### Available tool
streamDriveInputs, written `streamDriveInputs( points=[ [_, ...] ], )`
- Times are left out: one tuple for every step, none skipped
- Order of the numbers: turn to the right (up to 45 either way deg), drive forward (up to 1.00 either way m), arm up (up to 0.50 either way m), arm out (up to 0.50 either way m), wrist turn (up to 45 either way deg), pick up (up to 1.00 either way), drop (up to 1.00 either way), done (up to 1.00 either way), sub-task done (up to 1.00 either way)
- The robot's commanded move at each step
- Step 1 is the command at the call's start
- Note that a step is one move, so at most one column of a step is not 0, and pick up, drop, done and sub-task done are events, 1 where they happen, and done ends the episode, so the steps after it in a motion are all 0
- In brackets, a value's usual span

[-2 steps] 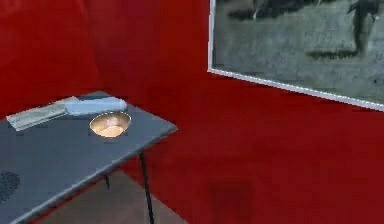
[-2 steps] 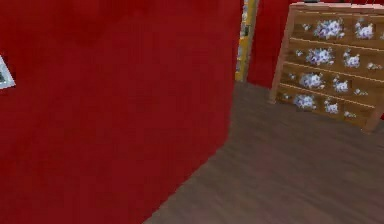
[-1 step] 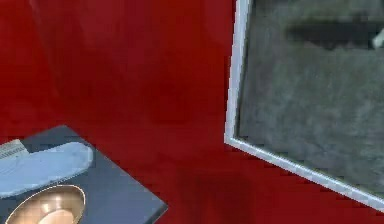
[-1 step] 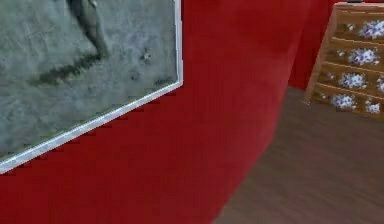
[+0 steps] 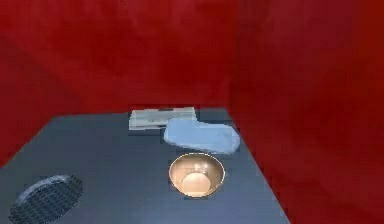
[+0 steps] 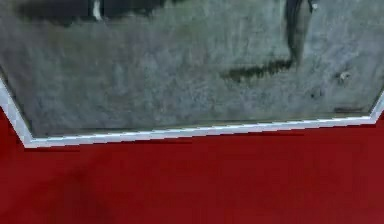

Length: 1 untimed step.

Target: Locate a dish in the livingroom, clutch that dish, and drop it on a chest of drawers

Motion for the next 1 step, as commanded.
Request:
streamDriveInputs(
  points=[
    [-45.0,0.00,0.00,0.00,0.0,0.00,0.00,0.00,0.00]
  ],
)
